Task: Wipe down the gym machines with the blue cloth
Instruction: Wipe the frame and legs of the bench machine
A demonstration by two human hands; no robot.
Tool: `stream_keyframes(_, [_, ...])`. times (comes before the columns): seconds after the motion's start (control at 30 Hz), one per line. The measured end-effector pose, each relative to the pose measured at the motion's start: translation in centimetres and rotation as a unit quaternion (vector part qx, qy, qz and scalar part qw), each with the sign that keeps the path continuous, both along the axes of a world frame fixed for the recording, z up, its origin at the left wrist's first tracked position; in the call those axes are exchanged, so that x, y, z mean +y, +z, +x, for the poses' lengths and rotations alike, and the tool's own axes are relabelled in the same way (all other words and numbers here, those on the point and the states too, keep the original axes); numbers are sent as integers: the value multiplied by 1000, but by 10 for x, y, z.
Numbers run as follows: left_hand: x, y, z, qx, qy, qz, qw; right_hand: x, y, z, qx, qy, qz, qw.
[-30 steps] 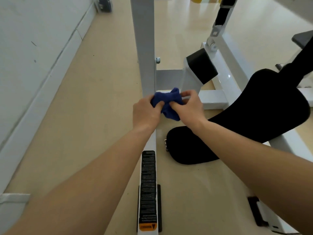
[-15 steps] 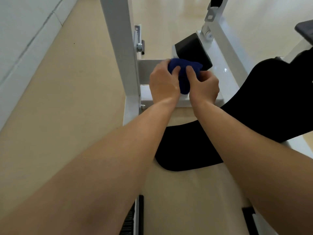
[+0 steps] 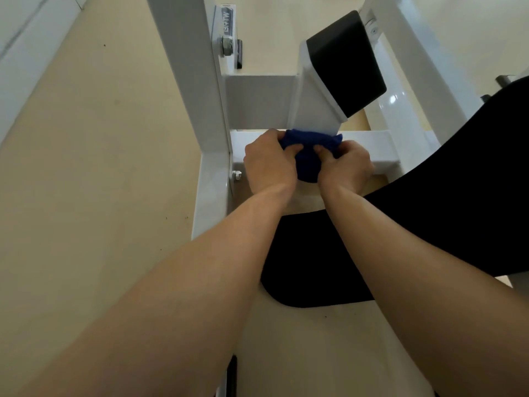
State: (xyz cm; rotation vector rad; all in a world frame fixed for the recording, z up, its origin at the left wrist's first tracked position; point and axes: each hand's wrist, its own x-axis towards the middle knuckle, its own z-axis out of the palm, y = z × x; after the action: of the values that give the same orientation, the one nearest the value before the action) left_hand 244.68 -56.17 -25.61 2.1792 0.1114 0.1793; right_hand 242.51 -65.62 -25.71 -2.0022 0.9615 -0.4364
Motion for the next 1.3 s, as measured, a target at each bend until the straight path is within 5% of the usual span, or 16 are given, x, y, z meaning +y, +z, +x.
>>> stream_keyframes(0.2, [4,2,1,24,-14,18,999,4,3,0,11,-14,20,1000])
stream_keyframes(0.4, [2,31,5,-45,4,-105,994,-9,25,-3,-71,-1,-7,997])
stream_keyframes(0.63, [2,9,9,77,-18,22,997,-8,0,4,58,8,-3,998])
stream_keyframes(0.73, [4,10,0,94,-10,8,995,3,6,-3,71,-5,-5,997])
stream_keyframes(0.83, [21,15,-18,84,-19,-55,995,22,9,-25,-4,97,51,994])
stream_keyframes(0.93, [47,21,-30,74,-41,-98,992,41,13,-37,-101,219,190,952])
stream_keyframes(1.07, [75,33,-35,101,-108,-125,981,51,17,-33,-110,272,245,924])
stream_keyframes(1.17, [100,50,-33,128,-181,-110,969,55,27,-26,-109,246,187,945])
stream_keyframes(1.3, [141,71,-22,130,-76,-86,985,76,51,-11,-210,160,21,964])
